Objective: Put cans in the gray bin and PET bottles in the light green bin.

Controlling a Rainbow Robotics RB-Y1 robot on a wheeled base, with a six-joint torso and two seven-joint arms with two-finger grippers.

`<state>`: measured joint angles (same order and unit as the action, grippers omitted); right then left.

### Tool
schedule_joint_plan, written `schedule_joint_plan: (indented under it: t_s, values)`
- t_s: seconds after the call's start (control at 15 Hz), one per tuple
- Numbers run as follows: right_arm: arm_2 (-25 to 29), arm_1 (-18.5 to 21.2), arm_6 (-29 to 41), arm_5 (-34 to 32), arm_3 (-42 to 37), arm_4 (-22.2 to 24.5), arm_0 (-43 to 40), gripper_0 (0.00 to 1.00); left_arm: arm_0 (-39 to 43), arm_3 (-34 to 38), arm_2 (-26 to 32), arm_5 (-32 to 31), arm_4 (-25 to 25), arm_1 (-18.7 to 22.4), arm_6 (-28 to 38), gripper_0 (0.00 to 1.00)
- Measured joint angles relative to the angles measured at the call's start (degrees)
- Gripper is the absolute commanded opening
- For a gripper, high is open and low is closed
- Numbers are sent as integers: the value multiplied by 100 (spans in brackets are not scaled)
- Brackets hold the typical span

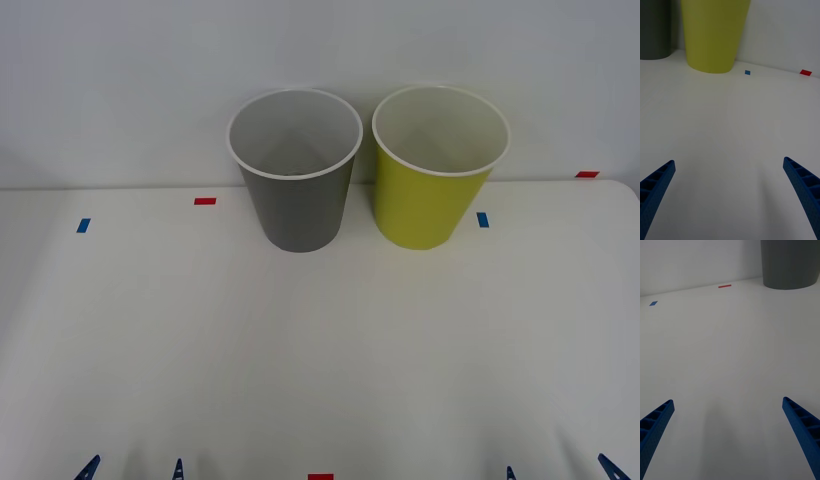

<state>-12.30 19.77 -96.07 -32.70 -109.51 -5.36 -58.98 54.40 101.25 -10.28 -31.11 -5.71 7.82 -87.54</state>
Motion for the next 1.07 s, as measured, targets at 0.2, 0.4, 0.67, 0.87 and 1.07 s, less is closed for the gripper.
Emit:
schedule_joint_plan:
  t_s: [0.2, 0.4, 0.67, 0.87, 1.07]
  values:
    - [0, 0, 0, 0, 0, 0, 0, 100, 0, 0, 0, 0, 0, 0, 0, 100]
    - [0, 0, 0, 0, 0, 0, 0, 100, 0, 0, 0, 0, 0, 0, 0, 100]
    - [0, 0, 0, 0, 0, 0, 0, 100, 0, 0, 0, 0, 0, 0, 0, 100]
    - [0, 0, 0, 0, 0, 0, 0, 100, 0, 0, 0, 0, 0, 0, 0, 100]
    - [0, 0, 0, 0, 0, 0, 0, 100, 0, 0, 0, 0, 0, 0, 0, 100]
